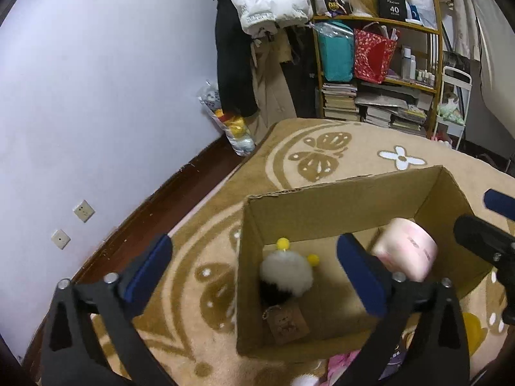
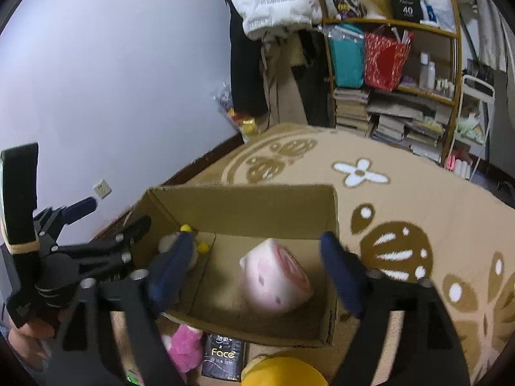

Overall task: Organize soft objects
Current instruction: 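Open both tools over the box, dropping pompom and marshmallow plush inside, then move both tools back to the pile in front of the box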

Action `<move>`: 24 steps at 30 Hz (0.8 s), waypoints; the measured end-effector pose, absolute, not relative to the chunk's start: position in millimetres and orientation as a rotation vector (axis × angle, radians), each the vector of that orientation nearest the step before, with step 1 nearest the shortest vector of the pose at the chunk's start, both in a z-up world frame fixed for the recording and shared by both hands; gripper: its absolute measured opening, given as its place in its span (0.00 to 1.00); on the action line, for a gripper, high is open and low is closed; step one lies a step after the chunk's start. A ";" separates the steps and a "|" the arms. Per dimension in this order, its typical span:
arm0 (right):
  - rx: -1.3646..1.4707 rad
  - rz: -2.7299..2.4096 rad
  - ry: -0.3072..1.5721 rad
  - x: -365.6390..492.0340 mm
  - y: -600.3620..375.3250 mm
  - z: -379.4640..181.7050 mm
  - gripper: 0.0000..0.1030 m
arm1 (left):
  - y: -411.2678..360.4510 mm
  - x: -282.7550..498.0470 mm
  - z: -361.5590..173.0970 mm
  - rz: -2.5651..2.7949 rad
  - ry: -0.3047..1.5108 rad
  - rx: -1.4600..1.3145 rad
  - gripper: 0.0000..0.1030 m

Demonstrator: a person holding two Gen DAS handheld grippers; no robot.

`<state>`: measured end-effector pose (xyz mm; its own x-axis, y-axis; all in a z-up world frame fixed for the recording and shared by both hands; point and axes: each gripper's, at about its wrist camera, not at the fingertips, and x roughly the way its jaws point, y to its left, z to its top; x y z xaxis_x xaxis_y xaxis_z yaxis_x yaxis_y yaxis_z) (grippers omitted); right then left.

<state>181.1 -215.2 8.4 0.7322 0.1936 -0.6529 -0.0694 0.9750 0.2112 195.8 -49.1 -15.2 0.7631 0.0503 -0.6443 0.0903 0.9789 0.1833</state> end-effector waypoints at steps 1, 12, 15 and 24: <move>0.179 0.140 0.730 179.6 -214.6 11.1 0.97 | -48.0 193.3 -13.4 -0.024 0.700 0.205 1.00; 0.192 0.113 0.715 162.7 -211.9 27.3 1.00 | -38.0 159.7 -0.7 -0.004 0.705 0.241 1.00; 0.191 0.114 0.712 155.4 -210.2 32.7 1.00 | -37.5 146.1 3.0 -0.007 0.712 0.255 1.00; 0.226 0.117 0.713 123.7 -216.1 44.7 1.00 | -32.5 98.3 2.6 -0.014 0.733 0.281 1.00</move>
<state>123.7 -216.1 44.7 0.7513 0.1826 -0.6342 -0.0291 0.9692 0.2446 98.3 -32.5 2.6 0.7450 0.0854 -0.6616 0.1104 0.9623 0.2485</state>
